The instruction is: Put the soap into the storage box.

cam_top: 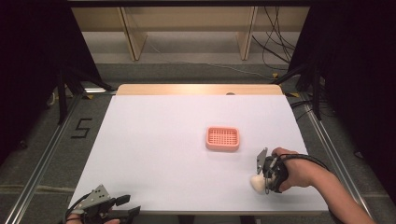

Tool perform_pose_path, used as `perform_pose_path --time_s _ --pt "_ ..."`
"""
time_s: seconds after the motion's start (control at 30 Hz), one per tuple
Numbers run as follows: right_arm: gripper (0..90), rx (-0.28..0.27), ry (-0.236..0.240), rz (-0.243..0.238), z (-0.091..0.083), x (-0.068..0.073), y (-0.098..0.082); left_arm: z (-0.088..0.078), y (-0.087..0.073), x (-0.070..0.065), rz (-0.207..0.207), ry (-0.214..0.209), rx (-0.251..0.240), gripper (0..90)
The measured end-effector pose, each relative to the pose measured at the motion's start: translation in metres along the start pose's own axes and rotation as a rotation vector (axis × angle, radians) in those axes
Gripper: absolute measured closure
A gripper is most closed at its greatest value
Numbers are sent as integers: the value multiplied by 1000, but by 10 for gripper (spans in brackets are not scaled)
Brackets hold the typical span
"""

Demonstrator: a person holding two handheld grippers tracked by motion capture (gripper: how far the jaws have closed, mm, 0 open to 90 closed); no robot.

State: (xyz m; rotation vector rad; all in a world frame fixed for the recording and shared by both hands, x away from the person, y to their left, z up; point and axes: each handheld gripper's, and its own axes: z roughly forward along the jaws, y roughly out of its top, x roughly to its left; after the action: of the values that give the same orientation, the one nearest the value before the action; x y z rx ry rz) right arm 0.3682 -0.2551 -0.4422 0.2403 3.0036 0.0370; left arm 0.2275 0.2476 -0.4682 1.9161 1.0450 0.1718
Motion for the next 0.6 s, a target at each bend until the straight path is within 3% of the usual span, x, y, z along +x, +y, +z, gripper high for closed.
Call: perform_pose_path --time_s 0.1,0.13,0.17,0.3,0.4,0.53,0.6 --pt "278 -6 4 -29 2 -1 2 0 0 0 0 -1 1 383" --pt "276 7 22 1 2 0 3 0 0 0 1 0 1 383" --pt "275 0 11 -24 3 0 3 0 0 0 1 -1 2 383" --pt "276 6 31 -13 5 1 6 0 0 0 0 -1 1 383" --pt "282 -5 28 -39 8 0 7 0 0 0 1 -1 1 383" --pt "298 5 27 -34 10 1 7 0 0 0 0 -3 -3 383" --pt "312 3 25 -70 11 -1 7 0 0 0 0 -3 -1 383"
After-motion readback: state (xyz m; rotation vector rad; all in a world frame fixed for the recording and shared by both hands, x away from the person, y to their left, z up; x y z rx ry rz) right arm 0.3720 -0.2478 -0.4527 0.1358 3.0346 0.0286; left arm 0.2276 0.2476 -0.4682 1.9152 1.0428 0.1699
